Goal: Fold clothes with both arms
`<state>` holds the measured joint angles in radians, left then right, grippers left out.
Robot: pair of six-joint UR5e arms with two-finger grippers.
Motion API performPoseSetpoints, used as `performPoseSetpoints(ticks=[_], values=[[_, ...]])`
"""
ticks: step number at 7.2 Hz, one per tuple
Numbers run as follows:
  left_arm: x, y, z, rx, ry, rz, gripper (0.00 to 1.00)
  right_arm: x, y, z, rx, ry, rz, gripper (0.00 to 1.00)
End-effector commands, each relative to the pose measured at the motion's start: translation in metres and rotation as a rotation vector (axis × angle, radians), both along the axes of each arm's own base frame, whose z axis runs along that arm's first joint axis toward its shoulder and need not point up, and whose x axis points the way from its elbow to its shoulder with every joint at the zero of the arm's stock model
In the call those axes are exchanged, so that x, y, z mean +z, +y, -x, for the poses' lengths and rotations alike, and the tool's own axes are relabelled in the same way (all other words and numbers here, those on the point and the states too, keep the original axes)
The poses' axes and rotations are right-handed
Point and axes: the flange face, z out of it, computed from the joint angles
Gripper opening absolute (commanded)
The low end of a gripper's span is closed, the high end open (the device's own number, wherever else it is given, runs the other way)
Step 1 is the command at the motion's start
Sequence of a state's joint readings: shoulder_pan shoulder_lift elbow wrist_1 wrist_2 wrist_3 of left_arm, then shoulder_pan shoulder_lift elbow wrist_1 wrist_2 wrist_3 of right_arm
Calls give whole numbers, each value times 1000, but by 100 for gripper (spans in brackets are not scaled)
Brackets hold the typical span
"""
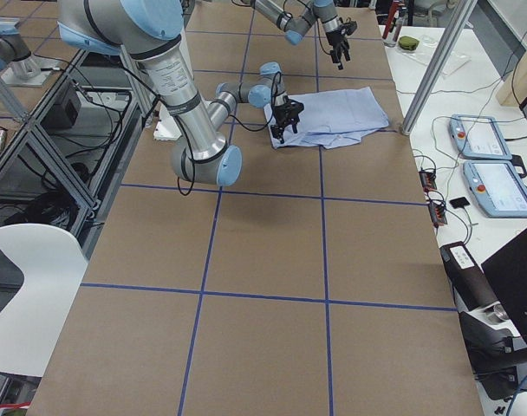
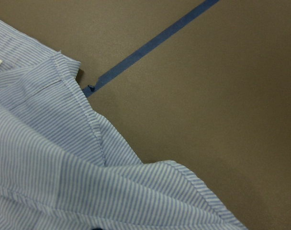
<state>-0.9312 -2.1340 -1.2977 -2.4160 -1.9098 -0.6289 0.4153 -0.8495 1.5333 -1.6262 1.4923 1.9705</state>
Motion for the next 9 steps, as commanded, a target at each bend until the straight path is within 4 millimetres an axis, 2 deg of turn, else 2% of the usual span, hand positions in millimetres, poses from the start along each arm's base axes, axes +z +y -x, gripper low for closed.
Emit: performPoseSetpoints(ticks=[1,2,3,4,5,6,7,8,9], values=[[0,0,0,1,-1,-1,100,-4,0,2,15,-8,2,72],[1,0,0,1,-2,0,100,-6,2,5,21,-15,5,45],[6,2,0,2,-5,5,100,-9,5,10,37,-19,5,41],[8,3,1,2,-6,6,100,-15,5,14,54,-24,4,31],[9,3,1,4,-7,8,100,-23,4,17,71,-37,13,4],[9,3,1,4,-7,8,100,-33,3,17,87,-56,18,0],[7,3,1,2,-5,6,100,-47,2,18,91,-73,14,0],[-7,8,3,-7,30,10,100,-59,0,11,111,-102,15,0],[-33,31,-3,-24,130,65,100,-76,-3,-10,135,-150,3,0]])
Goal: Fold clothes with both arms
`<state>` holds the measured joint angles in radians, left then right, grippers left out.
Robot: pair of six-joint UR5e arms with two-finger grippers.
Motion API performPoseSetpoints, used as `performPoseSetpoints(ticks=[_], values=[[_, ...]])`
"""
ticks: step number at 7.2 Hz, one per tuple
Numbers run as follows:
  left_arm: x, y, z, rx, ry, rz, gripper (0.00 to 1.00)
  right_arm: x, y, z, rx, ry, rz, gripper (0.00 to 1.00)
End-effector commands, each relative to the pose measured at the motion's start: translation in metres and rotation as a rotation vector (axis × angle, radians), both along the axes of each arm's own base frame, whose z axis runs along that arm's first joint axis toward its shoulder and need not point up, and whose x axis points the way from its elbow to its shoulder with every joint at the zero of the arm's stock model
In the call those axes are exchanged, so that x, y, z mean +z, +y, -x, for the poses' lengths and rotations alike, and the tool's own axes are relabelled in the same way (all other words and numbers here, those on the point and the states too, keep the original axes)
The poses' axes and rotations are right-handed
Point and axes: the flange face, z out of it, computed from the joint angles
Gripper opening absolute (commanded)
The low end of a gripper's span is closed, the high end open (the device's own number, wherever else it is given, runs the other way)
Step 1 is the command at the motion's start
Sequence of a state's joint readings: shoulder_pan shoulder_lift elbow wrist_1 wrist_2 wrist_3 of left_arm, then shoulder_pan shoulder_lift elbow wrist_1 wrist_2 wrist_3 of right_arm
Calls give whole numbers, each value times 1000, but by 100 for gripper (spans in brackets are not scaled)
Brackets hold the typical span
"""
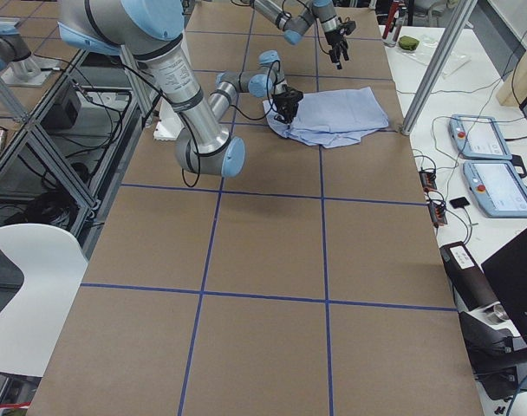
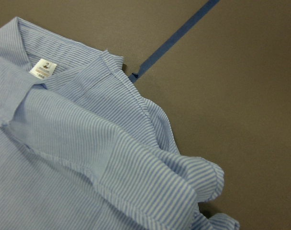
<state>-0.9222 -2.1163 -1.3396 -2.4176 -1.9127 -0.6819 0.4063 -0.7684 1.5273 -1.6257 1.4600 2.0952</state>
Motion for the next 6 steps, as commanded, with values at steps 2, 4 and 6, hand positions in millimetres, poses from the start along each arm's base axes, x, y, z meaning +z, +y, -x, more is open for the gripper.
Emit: performPoseSetpoints(ticks=[2,4,6], values=[[-56,129,-11,-24,314,216,100,-20,11,-65,53,-112,-37,0],[-55,227,-52,-88,420,352,100,-21,11,-68,65,-112,-48,0],[-55,278,-108,-254,617,670,100,-20,9,-69,77,-111,-50,0]])
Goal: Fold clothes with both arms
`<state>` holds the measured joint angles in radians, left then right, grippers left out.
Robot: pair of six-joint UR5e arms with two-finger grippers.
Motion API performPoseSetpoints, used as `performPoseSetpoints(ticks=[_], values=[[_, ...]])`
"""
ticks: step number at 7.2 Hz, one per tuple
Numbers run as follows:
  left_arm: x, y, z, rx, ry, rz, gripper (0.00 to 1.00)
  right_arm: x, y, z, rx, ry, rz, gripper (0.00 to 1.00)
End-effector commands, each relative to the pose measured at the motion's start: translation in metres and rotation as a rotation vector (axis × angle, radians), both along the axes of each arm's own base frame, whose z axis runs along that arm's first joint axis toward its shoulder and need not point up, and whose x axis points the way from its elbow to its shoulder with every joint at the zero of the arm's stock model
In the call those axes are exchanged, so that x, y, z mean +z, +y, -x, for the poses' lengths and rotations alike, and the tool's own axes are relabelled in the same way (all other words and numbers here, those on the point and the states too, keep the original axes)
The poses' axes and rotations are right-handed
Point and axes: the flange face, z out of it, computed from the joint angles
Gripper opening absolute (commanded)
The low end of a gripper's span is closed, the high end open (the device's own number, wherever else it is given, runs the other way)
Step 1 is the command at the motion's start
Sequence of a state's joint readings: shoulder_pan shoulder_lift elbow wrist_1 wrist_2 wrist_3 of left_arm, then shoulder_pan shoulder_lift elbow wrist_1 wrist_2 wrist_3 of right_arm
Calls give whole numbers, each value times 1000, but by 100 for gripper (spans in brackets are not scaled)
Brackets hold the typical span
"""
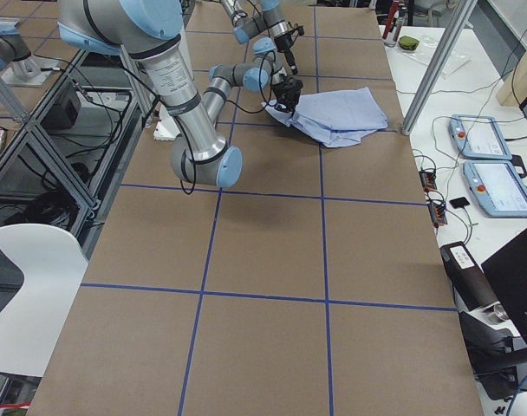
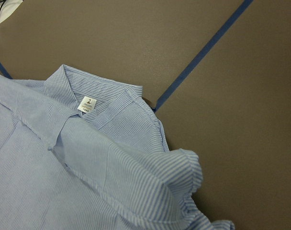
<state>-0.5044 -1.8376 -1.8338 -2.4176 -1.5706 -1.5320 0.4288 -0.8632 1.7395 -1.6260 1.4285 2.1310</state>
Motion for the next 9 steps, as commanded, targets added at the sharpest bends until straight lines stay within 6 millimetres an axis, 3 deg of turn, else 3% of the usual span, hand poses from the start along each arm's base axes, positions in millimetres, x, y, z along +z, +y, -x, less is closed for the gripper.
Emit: performPoseSetpoints(ticks=[1,3,5,7,8,9], values=[[6,44,-37,-84,115,218,100,1,-1,-1,8,0,-1,0],[28,63,-67,-52,55,230,100,2,-1,-1,8,2,-1,0],[35,87,-91,-2,31,235,100,3,-2,-2,14,5,-4,0],[31,94,-96,11,34,233,98,4,-3,-3,16,6,-3,0],[31,95,-98,10,35,234,89,4,-3,-3,16,6,-3,0],[28,95,-102,11,39,232,89,3,-3,-3,18,5,-4,0]])
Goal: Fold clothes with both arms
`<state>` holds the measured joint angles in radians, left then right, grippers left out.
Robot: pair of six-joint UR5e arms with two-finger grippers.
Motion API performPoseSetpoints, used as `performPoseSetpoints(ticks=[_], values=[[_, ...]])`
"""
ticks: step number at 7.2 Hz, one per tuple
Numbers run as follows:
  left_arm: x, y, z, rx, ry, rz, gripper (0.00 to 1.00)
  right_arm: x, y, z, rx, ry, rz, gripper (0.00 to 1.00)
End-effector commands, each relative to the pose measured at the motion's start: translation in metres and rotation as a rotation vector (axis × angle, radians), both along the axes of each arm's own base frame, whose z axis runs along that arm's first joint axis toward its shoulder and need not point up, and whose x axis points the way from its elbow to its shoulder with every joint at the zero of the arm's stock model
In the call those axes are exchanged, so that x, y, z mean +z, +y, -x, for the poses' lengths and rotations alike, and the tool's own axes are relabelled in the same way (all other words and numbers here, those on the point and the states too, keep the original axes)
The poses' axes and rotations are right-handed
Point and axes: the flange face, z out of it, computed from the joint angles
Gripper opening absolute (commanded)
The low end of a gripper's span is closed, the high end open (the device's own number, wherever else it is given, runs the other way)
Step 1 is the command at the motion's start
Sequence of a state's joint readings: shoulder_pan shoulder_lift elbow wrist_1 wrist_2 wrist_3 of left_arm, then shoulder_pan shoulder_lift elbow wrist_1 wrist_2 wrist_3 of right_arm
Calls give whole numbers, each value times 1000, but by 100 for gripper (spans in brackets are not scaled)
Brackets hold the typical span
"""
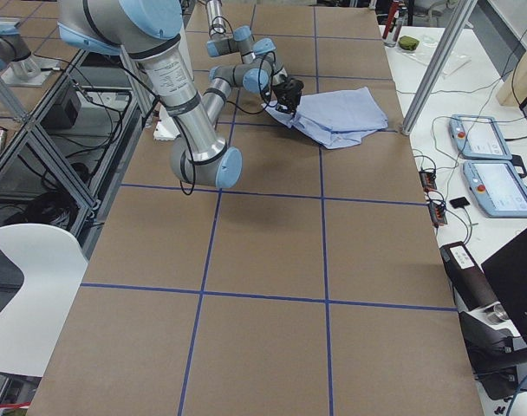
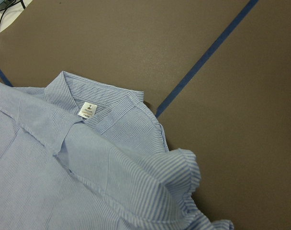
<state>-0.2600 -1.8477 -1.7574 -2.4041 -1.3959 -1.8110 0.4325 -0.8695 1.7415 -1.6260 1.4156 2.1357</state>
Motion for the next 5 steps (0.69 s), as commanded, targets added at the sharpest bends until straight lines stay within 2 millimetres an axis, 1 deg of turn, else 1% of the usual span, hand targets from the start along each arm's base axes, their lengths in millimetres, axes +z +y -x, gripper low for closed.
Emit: performPoseSetpoints(ticks=[1,2,4,5], values=[[-6,-2,-14,-2,5,1,88,0,0,0,2,-1,0,0],[-7,-4,-21,-2,2,2,88,-1,0,-1,1,-2,-2,0],[-7,-5,-23,-14,1,0,88,-2,1,-2,2,-5,-2,0],[-12,-6,-24,-17,11,-2,78,-2,1,-2,2,-5,-2,0]])
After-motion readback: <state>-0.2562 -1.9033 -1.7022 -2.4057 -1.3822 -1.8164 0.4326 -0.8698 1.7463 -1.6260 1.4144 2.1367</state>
